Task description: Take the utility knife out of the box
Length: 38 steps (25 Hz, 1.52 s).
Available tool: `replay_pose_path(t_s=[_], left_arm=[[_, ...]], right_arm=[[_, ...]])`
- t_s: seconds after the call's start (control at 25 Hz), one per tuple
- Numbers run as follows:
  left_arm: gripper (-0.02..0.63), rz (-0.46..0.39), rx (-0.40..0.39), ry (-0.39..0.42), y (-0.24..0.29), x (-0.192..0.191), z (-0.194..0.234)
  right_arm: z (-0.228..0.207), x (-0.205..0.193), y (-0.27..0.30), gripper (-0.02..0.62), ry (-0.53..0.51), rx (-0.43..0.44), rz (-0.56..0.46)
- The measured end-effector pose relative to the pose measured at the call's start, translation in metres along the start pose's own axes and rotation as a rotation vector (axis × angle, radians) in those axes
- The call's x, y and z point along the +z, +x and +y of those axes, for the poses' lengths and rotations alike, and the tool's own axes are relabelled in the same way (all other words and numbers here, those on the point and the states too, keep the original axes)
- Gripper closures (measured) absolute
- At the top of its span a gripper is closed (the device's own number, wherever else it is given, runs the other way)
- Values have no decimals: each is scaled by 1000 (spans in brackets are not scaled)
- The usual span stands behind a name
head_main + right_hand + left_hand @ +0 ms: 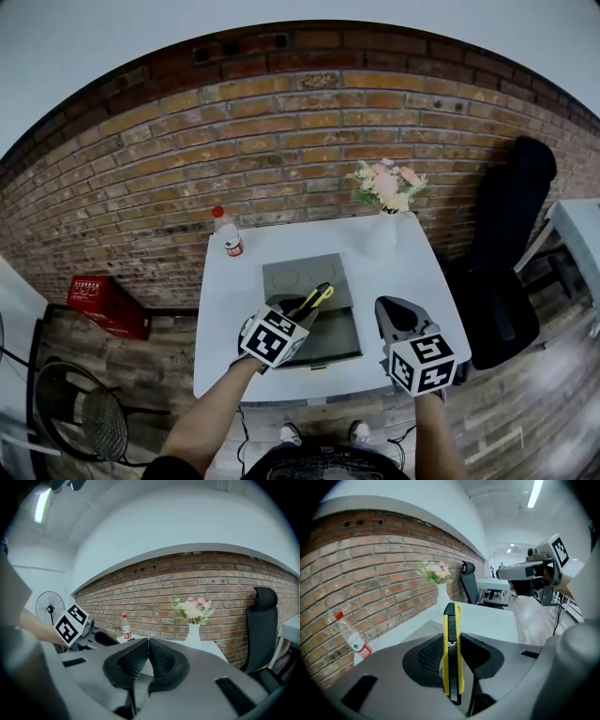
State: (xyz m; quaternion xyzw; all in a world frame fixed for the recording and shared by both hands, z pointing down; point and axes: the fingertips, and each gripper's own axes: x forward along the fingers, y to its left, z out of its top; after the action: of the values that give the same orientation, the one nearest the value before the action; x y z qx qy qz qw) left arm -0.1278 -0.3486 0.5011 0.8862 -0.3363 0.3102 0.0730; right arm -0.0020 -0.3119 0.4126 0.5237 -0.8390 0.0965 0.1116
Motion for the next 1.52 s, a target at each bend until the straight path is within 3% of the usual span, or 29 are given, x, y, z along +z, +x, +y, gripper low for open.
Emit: replay_pose_path(t_s=[0.4,0.96,1.2,1.52], left_arm=[[477,-216,226,-106,-65,39,38],[477,-452,489,-274,-164,32,74],[477,-501,535,-339,-182,26,79],[477,-497,543,-329,-181,27,79]], right_arm=[[-2,23,4,577,-21,56,-41],[-10,43,7,577,-17,70,-110],[-13,47,9,577,-15,70,-123],[-10,51,9,577,-37,75,-136]])
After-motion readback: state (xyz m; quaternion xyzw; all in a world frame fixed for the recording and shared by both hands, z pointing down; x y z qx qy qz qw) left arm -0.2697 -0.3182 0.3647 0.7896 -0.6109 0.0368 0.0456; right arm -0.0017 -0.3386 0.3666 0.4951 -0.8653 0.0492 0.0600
